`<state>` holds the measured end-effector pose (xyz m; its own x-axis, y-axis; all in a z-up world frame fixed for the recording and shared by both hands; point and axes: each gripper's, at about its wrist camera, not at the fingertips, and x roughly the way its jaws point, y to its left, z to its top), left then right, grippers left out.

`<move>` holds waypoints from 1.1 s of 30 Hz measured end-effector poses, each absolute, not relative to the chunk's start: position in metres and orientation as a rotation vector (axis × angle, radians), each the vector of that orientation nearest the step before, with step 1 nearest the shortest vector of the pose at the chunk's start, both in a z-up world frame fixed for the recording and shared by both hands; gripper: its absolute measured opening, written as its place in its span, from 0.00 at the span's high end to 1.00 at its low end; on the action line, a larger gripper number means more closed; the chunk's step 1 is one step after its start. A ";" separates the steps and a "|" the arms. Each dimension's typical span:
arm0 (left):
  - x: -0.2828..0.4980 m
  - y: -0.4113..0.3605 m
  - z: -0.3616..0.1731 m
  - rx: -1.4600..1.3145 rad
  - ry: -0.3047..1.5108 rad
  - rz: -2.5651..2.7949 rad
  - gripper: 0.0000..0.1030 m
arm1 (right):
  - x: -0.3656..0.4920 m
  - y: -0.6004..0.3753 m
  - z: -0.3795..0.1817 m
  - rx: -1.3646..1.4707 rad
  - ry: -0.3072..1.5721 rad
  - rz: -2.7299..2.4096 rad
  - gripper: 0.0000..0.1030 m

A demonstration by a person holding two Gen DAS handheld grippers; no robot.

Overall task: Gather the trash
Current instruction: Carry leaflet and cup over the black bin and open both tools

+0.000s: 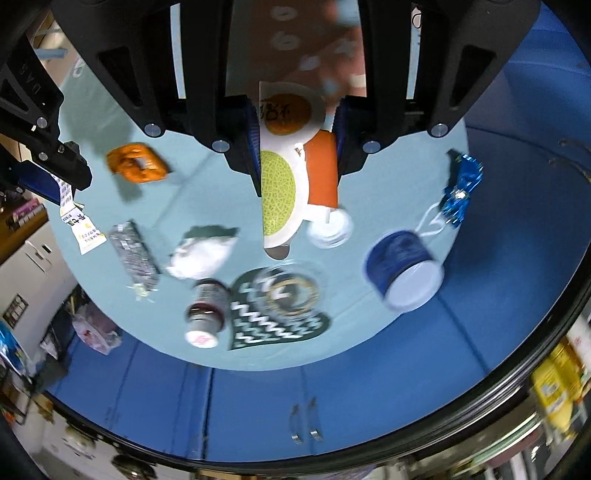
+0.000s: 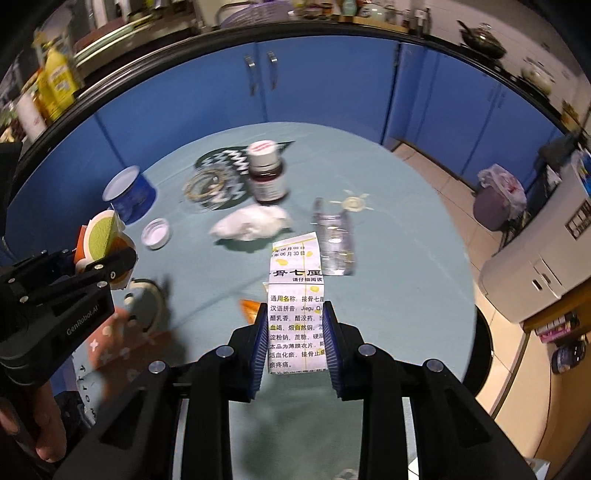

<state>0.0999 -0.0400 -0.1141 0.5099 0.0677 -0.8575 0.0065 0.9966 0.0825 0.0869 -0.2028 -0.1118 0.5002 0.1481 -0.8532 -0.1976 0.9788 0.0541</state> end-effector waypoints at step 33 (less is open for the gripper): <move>0.127 -0.300 -0.096 0.304 0.924 -0.346 0.69 | 0.066 -0.425 -0.111 0.211 0.947 -0.154 0.73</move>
